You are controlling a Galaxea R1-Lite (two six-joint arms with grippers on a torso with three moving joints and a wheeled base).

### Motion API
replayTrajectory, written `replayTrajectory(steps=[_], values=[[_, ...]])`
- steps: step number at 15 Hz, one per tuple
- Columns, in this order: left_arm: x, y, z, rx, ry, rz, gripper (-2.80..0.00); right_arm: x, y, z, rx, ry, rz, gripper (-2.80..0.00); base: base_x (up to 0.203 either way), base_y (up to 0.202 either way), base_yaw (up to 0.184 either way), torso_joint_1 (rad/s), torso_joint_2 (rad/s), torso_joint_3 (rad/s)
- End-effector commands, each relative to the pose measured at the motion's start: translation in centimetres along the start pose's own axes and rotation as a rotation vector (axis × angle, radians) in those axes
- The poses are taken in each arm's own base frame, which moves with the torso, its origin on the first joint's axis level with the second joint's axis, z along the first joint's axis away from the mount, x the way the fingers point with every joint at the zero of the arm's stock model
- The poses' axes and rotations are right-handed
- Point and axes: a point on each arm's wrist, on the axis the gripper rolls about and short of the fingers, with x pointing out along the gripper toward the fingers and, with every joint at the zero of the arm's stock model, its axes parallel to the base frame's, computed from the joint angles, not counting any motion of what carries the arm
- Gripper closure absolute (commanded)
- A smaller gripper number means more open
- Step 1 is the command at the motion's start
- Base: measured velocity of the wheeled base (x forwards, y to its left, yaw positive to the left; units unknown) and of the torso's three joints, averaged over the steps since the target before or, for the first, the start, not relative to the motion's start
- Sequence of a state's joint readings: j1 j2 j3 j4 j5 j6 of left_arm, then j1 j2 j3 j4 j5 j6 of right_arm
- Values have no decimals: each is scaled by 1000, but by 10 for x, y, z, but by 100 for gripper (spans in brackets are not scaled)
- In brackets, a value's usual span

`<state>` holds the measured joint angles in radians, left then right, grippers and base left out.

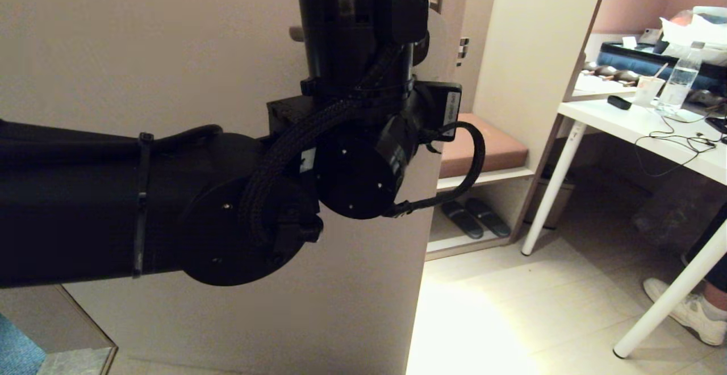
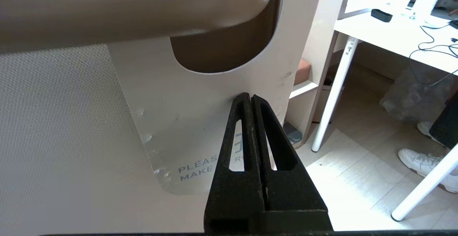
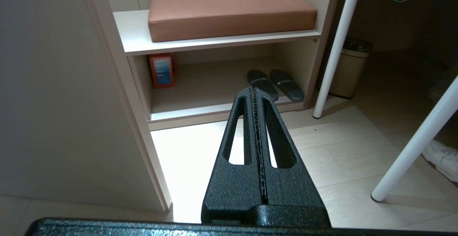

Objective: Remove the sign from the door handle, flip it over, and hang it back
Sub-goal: Hang the sign back with the other side facing out

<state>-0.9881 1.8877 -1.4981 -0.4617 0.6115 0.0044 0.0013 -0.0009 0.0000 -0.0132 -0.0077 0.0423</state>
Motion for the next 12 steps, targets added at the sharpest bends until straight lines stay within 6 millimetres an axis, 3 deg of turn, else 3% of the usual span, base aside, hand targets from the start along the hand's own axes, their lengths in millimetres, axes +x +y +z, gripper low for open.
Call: replayTrajectory(steps=[1,6,12], values=[[-2,0,1,-4,-4,2,0,0,0,0,1,0,2,0,0,0,0,0,0,0],[-13,6,5,0,0,1,0,0,0,0,1,0,0,0,0,0,0,0,0,0],[-45,24,10,4,14,-8,0,0,0,0,1,0,0,0,0,0,0,0,0,0]])
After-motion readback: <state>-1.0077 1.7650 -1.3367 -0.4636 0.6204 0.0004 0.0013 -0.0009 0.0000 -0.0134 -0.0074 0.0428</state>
